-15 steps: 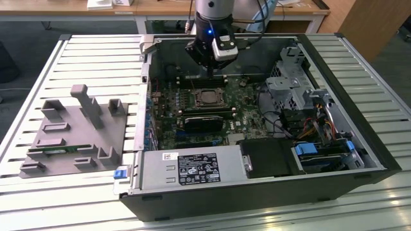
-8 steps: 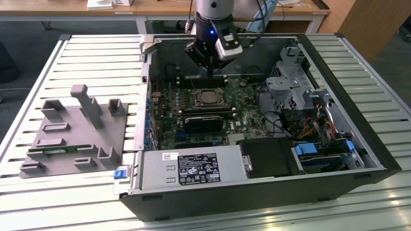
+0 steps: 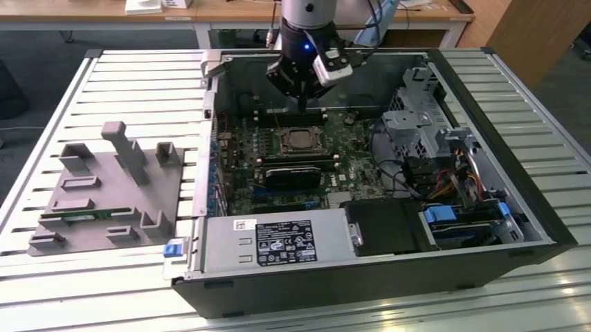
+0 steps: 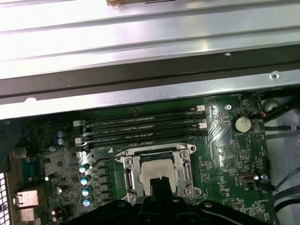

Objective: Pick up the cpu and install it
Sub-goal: 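Install the first cpu locking lever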

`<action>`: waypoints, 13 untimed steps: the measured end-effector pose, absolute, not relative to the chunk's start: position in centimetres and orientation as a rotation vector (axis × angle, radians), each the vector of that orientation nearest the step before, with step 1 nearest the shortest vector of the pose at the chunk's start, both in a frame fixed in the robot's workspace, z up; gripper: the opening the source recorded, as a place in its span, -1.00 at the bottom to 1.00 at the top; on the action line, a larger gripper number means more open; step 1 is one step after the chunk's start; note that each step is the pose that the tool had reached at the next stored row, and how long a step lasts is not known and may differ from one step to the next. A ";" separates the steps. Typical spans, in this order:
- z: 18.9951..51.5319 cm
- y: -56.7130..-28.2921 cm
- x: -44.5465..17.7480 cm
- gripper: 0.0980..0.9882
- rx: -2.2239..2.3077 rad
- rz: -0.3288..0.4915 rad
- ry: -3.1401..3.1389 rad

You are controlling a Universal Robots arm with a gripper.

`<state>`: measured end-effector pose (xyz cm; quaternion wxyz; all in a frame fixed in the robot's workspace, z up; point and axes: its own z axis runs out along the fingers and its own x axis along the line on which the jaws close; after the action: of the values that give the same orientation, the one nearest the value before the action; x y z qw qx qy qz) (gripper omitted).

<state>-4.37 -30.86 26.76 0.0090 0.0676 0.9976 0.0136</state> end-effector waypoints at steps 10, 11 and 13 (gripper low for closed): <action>26.5 -30.9 -4.5 -0.98 -0.030 0.044 3.125; 26.5 -30.9 -4.6 -0.98 -0.035 0.044 3.125; 26.5 -30.9 -5.0 -0.98 -0.040 0.045 3.125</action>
<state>-4.97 -30.91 26.53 0.0079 -0.0126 0.9998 0.0142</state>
